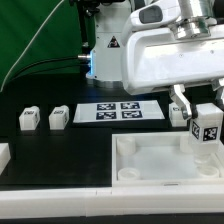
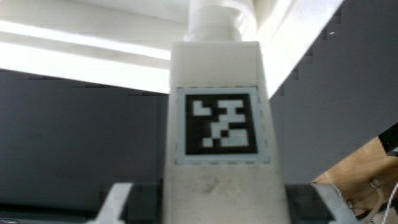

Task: Assemble one leg

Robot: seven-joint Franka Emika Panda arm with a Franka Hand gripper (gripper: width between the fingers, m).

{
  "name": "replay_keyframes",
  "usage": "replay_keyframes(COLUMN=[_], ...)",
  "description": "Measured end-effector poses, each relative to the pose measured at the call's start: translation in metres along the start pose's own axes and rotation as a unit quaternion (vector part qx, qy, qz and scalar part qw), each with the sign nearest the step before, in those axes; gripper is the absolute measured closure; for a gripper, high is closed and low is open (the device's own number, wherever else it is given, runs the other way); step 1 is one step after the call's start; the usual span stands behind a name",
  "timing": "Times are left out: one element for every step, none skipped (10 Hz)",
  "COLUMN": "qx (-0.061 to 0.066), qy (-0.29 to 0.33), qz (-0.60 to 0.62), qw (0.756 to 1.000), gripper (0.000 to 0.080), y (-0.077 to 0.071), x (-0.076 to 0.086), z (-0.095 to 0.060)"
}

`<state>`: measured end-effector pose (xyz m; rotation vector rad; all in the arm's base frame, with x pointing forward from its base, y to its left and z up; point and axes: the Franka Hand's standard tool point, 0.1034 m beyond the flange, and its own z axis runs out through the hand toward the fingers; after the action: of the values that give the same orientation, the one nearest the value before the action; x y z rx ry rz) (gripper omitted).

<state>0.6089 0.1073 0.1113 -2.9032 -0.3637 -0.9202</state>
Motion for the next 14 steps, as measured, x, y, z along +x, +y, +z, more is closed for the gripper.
replay_keyframes(qx=[0.000, 0.001, 0.001, 0.002, 0.003, 0.005, 0.004, 0.004, 0.005, 0.005, 0.004, 0.005, 0.005, 0.004], qy=[0.000, 0.001, 0.002, 0.001, 0.000, -0.002, 0.001, 0.004, 0.002, 0.003, 0.002, -0.001, -0.003, 0.000], qz=[0.001, 0.000, 0.000, 0.000, -0.001, -0.003, -0.003, -0.003, -0.003, -0.003, -0.003, -0.002, -0.002, -0.002], qw=[1.000, 1.000, 1.000, 1.000, 1.000, 1.000, 1.000, 1.000, 1.000, 1.000, 1.000, 1.000, 1.000, 1.000], gripper=[0.0506, 0.0506, 0.0506, 0.0506, 0.0506, 0.0506, 0.0506, 0.0506, 0.0506, 0.0506, 0.0506, 0.0506, 0.0506, 0.0506], y=[0.000, -0.001, -0.002, -0.002, -0.004, -0.007, -0.008, -0.009, -0.010, -0.010, -0.009, -0.009, -0.010, -0.009], x=[0.001, 0.003, 0.004, 0.003, 0.002, 0.000, -0.001, -0.003, -0.005, -0.005, -0.008, -0.011, -0.013, -0.014], z=[0.002, 0.003, 0.004, 0.005, 0.006, 0.008, 0.009, 0.012, 0.013, 0.013, 0.015, 0.017, 0.019, 0.019])
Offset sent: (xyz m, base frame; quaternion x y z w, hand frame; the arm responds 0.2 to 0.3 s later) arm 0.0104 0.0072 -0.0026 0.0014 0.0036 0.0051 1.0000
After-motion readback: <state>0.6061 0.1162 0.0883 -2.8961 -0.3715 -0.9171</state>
